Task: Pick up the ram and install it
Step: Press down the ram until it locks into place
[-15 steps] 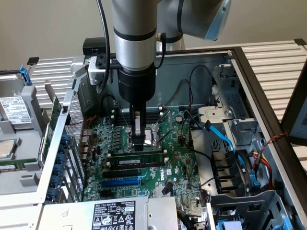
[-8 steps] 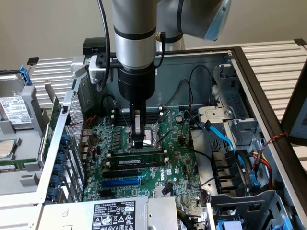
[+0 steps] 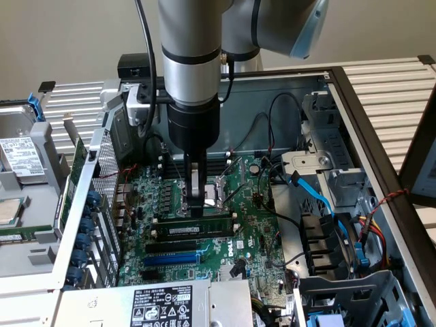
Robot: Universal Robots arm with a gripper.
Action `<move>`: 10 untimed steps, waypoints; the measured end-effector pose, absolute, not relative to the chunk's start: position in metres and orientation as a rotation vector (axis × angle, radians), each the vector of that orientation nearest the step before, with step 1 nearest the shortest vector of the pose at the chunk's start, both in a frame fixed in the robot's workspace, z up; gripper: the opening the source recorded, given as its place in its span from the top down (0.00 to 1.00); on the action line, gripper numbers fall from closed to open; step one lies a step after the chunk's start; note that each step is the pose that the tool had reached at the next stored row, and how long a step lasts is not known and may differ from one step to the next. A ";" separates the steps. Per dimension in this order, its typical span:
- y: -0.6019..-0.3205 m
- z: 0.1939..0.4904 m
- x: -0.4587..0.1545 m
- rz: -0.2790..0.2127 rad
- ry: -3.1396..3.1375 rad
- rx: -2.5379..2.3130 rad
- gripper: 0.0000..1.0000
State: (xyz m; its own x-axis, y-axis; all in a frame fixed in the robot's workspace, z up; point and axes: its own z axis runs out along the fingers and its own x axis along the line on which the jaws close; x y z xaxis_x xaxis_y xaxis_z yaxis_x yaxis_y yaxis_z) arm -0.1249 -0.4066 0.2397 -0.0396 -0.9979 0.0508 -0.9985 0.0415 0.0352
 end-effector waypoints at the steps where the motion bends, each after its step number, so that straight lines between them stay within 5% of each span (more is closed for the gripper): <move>1: -0.407 0.239 -0.125 0.015 -2.222 2.134 0.90; 10: -0.407 0.235 -0.126 0.018 -2.222 2.133 0.90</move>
State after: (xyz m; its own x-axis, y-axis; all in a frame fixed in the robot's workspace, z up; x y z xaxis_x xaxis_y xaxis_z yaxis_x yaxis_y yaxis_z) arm -0.1256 -0.4069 0.2355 -0.0397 -0.9978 0.0525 -0.9985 0.0415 0.0344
